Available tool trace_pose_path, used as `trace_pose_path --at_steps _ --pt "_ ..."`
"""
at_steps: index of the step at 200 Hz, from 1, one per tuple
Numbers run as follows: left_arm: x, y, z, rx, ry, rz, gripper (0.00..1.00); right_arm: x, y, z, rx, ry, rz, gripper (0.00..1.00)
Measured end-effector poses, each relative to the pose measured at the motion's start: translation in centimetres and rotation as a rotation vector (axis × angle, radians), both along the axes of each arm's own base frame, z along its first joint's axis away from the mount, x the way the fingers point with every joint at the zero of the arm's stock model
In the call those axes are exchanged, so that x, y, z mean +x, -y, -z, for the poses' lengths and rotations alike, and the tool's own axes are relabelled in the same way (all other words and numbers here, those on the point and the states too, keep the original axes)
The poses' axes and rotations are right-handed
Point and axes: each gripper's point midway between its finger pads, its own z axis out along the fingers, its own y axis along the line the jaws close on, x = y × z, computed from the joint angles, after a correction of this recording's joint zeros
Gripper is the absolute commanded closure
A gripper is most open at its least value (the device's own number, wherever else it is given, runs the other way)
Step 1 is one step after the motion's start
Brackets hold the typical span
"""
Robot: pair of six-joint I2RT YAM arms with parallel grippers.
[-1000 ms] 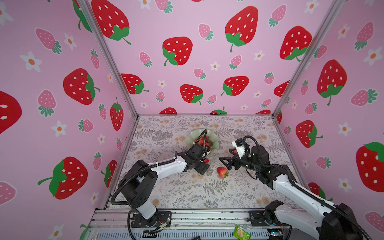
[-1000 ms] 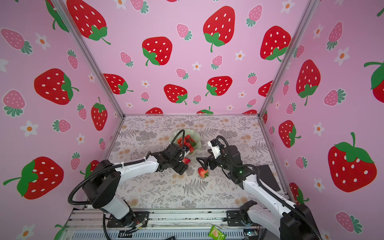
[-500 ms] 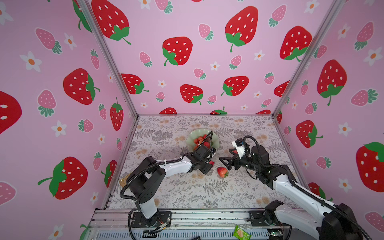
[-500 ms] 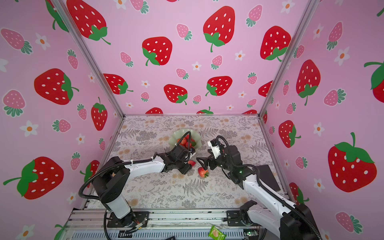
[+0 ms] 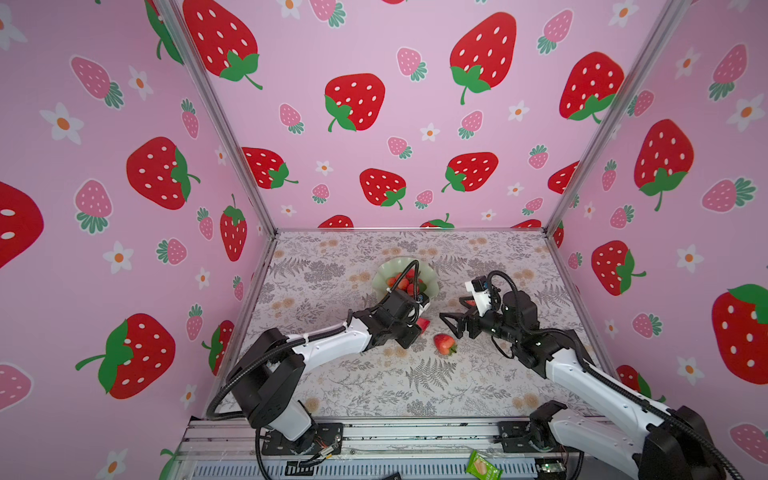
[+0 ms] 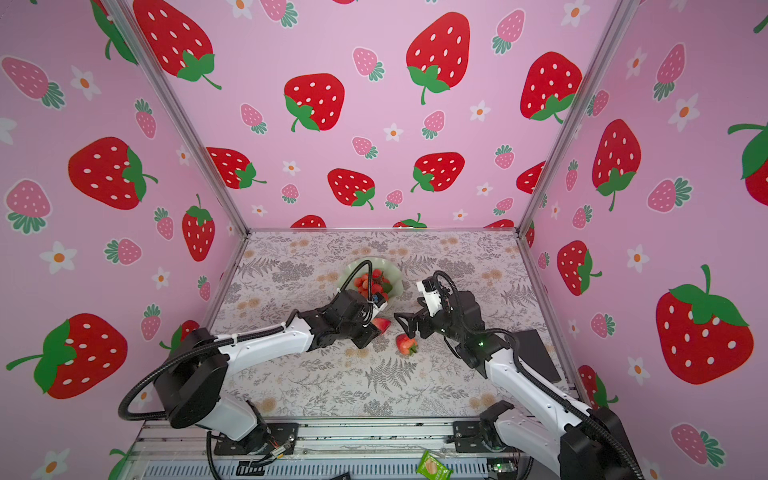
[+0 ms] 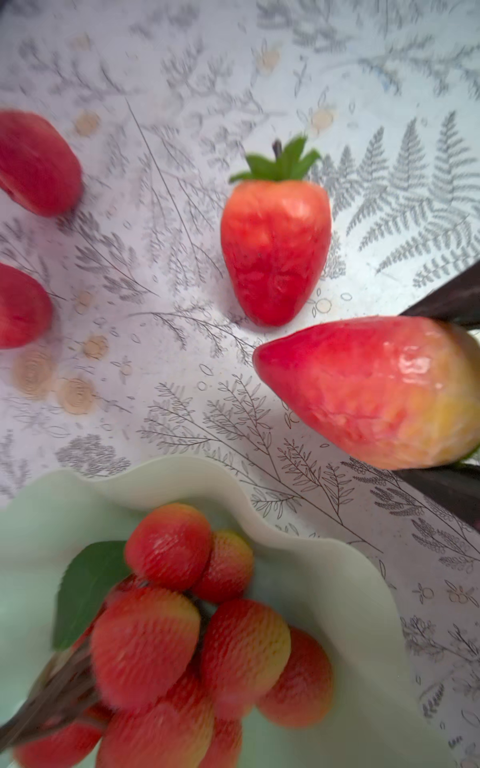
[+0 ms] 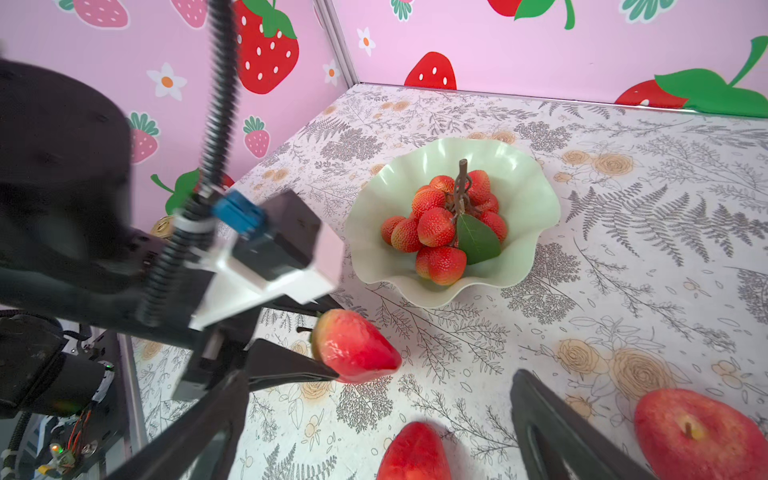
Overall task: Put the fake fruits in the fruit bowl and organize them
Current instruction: 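Place the peach into the green bowl with the left gripper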
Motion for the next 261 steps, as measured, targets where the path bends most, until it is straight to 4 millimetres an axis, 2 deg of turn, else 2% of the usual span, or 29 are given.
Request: trace_pose_path --at_steps 19,30,61,79,96,108,154,220,250,261 --pt "0.5 -0.8 -3.2 -0.060 0.047 -0.023 0.65 0.3 0.2 0.6 -0.016 -0.015 0.020 0.01" --pt "1.3 -1.9 -4.3 -0.073 0.057 -0.063 0.64 0.4 0.3 1.2 -0.029 -0.030 0.027 0.01" --pt "5.9 -5.2 -6.0 -0.057 0.069 -0.217 0.64 0.7 0.1 3.4 -0.078 -0.093 0.026 0.01" --pt "9.0 -6.1 -6.4 -0.035 0.057 -0.281 0.65 1.0 -0.3 3.2 -0.076 -0.099 0.015 0.01" --pt "11.4 -6.6 -5.8 -0.008 0.038 -0.318 0.65 1.3 -0.8 2.1 -0.056 -0.079 0.003 0.01" --pt "12.3 -7.0 -4.8 0.015 0.016 -0.334 0.65 1.5 -1.0 1.3 -0.042 -0.062 -0.003 0.01" --pt "12.2 -8.6 -0.5 0.145 -0.082 -0.345 0.64 1.3 -1.0 1.2 -0.035 -0.056 -0.005 0.01" --pt "12.7 -8.8 -0.3 0.158 -0.064 -0.345 0.61 1.0 -0.7 1.9 -0.043 -0.069 -0.005 0.01" --pt "13.4 -8.7 1.1 0.182 -0.081 -0.348 0.59 1.0 -0.7 1.9 -0.044 -0.069 -0.005 0.01" --pt "13.4 -8.7 1.6 0.190 -0.089 -0.348 0.56 1.0 -0.7 1.9 -0.045 -0.070 -0.005 0.01"
